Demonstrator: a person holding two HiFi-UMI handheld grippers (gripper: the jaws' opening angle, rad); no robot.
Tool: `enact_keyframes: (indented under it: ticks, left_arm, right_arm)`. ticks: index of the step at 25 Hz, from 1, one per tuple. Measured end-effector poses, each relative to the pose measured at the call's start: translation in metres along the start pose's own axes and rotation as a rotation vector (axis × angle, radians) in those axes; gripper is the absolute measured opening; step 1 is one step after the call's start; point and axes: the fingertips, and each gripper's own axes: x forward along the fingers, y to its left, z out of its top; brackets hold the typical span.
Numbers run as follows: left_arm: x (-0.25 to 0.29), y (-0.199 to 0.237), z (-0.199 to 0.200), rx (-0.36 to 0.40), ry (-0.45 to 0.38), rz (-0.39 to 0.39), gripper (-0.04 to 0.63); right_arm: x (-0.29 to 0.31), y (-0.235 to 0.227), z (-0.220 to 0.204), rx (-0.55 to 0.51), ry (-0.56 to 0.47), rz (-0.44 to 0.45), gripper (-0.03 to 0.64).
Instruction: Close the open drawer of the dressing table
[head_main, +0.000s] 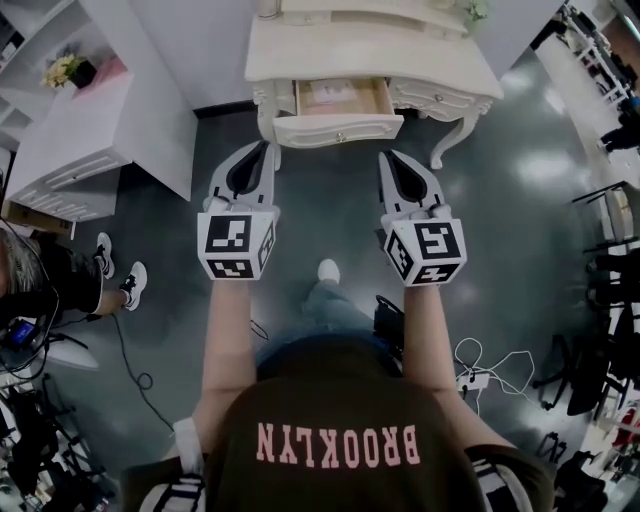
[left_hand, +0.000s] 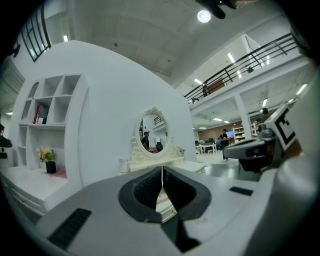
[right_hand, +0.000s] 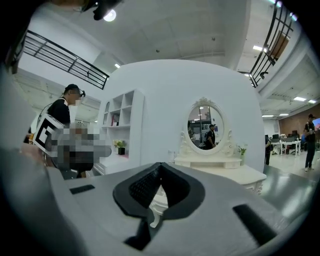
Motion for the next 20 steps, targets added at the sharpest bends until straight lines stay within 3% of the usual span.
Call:
enact_keyframes:
  ticks: [13,20]
  left_arm:
    - [0.111,0.028,-0.015,-0.018,0.046,0.043,0.007]
    - [0.156,0.038,-0.027,-0.019,0.077,0.076,0.006]
  right_arm:
    - [0.099,-0.075,-0.026,0.072,0.087,0.058,-0.003]
    - [0.142,-0.106,-0.045,-0.006,0.153,0.057,-0.003]
